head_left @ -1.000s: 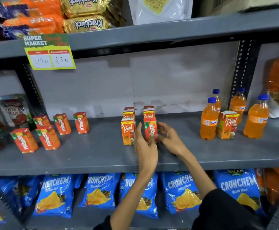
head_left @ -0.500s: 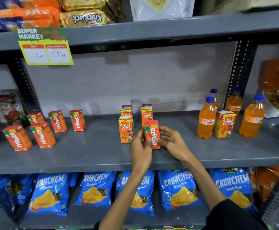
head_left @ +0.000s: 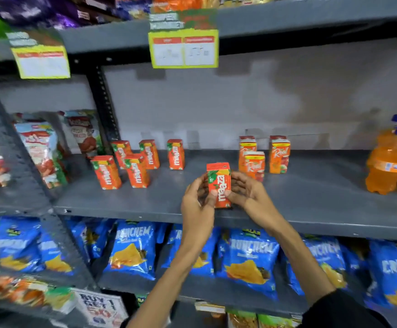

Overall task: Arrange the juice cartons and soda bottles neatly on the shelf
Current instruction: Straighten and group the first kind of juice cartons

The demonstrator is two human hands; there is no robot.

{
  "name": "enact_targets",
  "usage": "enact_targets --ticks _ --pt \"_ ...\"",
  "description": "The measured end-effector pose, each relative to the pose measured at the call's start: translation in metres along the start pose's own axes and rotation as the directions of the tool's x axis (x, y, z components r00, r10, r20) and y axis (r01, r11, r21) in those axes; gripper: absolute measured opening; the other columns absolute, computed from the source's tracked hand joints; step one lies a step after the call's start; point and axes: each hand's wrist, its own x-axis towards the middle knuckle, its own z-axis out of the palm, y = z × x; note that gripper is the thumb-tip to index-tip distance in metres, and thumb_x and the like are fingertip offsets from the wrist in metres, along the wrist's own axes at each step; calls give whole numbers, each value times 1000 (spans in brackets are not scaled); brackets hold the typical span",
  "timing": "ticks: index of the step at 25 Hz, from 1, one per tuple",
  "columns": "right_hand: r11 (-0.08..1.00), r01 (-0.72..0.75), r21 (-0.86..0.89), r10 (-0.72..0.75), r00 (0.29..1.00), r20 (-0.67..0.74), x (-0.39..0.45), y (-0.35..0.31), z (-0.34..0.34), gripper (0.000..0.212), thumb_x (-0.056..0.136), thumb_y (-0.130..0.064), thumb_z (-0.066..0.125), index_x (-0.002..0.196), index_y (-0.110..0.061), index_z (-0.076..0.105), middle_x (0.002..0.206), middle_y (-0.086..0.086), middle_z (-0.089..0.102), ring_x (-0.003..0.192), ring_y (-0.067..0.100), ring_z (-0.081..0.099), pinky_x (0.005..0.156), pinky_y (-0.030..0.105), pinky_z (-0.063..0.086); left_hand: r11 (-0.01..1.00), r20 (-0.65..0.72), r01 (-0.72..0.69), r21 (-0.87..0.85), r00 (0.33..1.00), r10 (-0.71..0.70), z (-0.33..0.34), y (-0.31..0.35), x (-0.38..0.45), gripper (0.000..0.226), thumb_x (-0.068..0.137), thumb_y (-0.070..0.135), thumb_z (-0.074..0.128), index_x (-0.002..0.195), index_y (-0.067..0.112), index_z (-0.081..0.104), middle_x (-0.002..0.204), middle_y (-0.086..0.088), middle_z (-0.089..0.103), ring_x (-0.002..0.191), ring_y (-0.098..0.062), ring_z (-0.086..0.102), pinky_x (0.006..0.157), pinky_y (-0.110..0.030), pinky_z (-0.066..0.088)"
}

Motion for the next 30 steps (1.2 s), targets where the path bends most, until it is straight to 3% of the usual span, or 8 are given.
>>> enact_targets --ticks 6,10,14,18,21,25,28,30 --pt "1000 -5 24 5 1000 -5 61 9 97 40 87 10 62 115 -18 57 104 0 68 91 5 68 82 16 56 989 -53 17 147 999 -9 -84 -13 64 40 96 -8 57 134 3 61 125 -11 72 116 -26 70 105 -43 55" --pt "998 -56 -4 55 996 -70 89 21 133 41 90 8 58 129 -3 52 116 13 66 102 16 65 77 14 56 986 -36 69 155 997 -64 -102 -24 95 38 98 -5 55 131 12 63 119 -2 72 112 -17 68 104 -37 56" --pt "996 -89 -25 85 989 -124 108 31 145 41 91 9 57 130 1 49 119 16 65 96 12 66 70 12 55 983 -43 100 155 995 -95 -104 -32 113 38 99 -5 53 131 12 63 118 -3 71 112 -19 68 94 -27 54" --pt "993 -110 -53 102 987 -127 120 39 146 42 92 6 57 133 0 46 117 10 62 93 3 64 66 7 53 981 -40 120 155 993 -115 -104 -39 124 39 101 -2 54 137 10 59 128 -6 69 120 -20 64 108 -40 53" --pt "992 -118 -49 112 987 -116 122 40 145 45 92 4 59 134 -1 46 125 14 63 106 18 65 74 13 55 982 -39 122 147 992 -118 -106 -39 123 39 100 -1 56 137 8 58 127 -2 68 118 -18 64 110 -45 52" --pt "992 -119 -39 114 987 -117 102 36 135 57 90 -1 65 141 -7 41 124 8 60 108 13 62 82 14 51 987 -66 82 139 995 -74 -104 -36 104 52 96 5 65 146 8 49 141 -11 62 130 -24 61 113 -39 49" --pt "993 -103 -60 93 983 -156 72 34 112 50 92 -7 64 138 -13 47 124 7 62 115 17 63 93 18 50 998 -238 -17 59 971 31 -92 -30 70 39 93 5 70 129 9 56 127 -12 63 113 -22 64 92 -14 52" --pt "998 -22 -51 11 976 -216 50 31 92 33 93 -3 61 124 -13 59 115 10 70 108 18 68 94 25 54 997 -289 -77 -9 955 71 -76 -23 48 28 93 6 70 118 11 59 119 -13 64 101 -20 65 86 -18 53"
